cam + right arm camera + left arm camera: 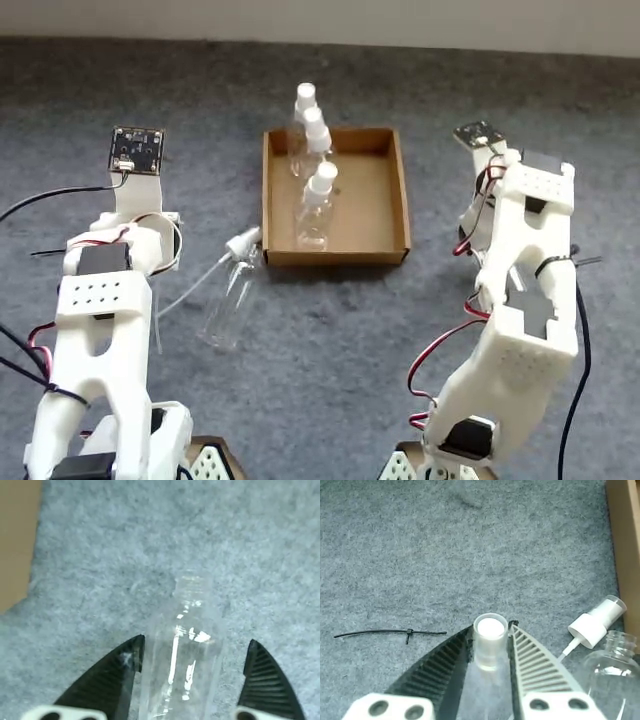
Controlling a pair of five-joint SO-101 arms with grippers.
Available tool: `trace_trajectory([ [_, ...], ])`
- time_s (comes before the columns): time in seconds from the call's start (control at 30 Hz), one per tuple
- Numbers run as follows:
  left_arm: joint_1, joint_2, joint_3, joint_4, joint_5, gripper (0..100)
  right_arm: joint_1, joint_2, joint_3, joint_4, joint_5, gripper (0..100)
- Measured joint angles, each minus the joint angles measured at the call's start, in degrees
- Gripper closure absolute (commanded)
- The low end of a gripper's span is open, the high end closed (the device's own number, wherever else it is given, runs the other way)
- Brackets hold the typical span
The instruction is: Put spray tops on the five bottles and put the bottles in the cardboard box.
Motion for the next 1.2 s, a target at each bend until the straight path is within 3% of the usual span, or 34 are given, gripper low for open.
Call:
trace_trajectory([
  [0.17, 1.5, 0.0, 0.0, 0.0, 0.0, 90, -1.8, 0.0, 0.0, -1.0, 0.0, 73.6],
  [0.37, 2.2, 0.0, 0.0, 0.0, 0.0, 90, -3.3, 0.0, 0.0, -2.2, -2.0, 84.6],
  [0.5, 2.3, 0.0, 0.0, 0.0, 0.0, 90, -3.1, 0.0, 0.0, -2.2, -2.5, 83.8],
  [0.63, 2.2, 0.0, 0.0, 0.0, 0.0, 90, -2.8, 0.0, 0.0, -2.2, -2.5, 76.7],
  [1.2, 2.2, 0.0, 0.0, 0.0, 0.0, 90, -1.0, 0.0, 1.6, -2.2, -1.0, 79.3],
])
